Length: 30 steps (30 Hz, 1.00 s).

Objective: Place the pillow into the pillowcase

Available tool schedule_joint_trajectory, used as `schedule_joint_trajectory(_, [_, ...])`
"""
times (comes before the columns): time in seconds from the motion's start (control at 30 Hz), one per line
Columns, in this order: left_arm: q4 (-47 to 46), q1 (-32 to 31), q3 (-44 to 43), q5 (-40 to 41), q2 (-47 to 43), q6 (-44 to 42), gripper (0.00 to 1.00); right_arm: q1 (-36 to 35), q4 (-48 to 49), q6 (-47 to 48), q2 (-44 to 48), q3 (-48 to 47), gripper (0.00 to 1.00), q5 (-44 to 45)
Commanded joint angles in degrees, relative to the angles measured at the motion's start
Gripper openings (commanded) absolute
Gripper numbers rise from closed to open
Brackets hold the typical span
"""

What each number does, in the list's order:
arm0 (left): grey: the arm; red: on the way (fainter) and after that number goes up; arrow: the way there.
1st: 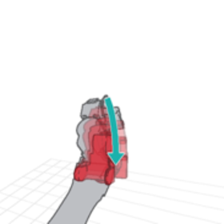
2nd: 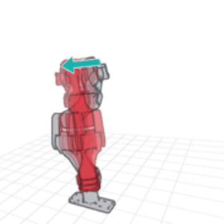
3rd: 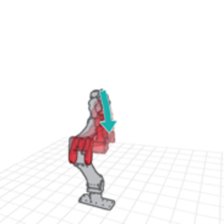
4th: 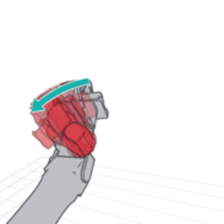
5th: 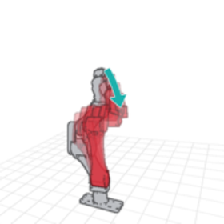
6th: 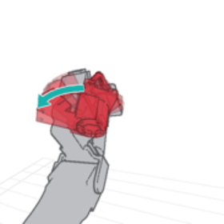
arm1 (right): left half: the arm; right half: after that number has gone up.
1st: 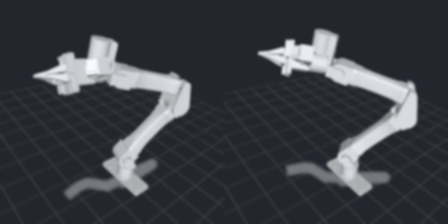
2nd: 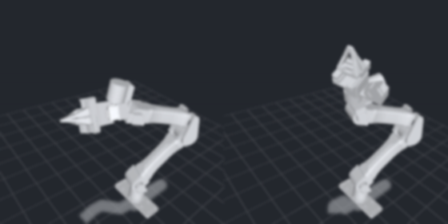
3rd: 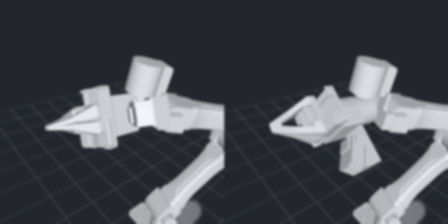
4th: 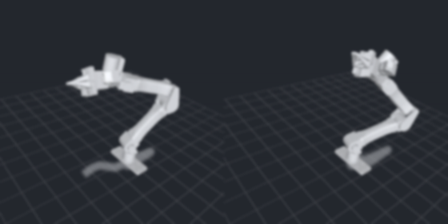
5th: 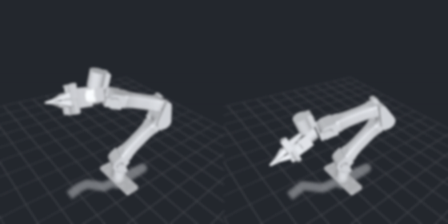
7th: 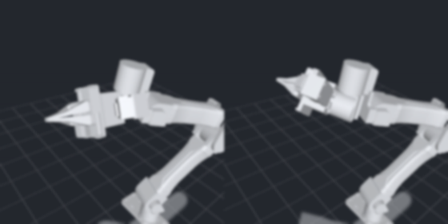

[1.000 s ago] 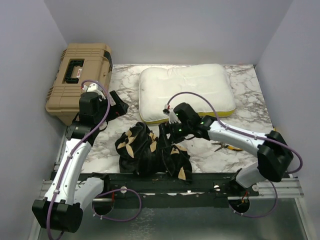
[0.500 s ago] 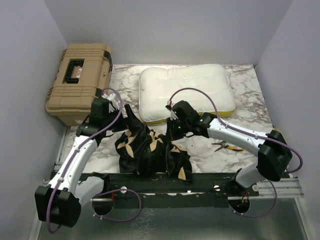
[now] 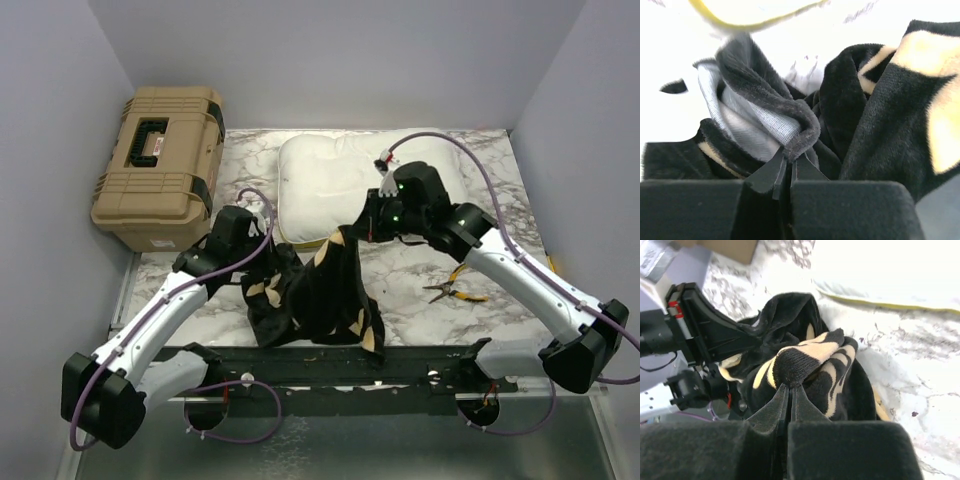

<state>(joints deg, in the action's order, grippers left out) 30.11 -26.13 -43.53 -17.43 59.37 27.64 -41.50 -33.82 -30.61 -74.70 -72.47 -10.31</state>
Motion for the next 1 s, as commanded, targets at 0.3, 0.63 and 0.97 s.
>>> schedule_joint_trajectory(0.3, [-0.4,-0.2,-25.0,26.9,-10.4,1.4,0.00,4.4,-3.0,0.4,6.9,-14.9,0.00,7.1])
schedule_joint_trajectory(0.63, [-0.6,-0.2,-40.2,37.0,-14.4,-2.6,0.00,4.4,-0.2,2.4,11.5,-20.9,0.00,7.1])
schedule_joint_trajectory(0.97, [2.6,-0.2,-41.4,41.9,-17.6,-0.8,0.00,4.4,-3.8,3.7,15.1,-24.2,0.00,12.6])
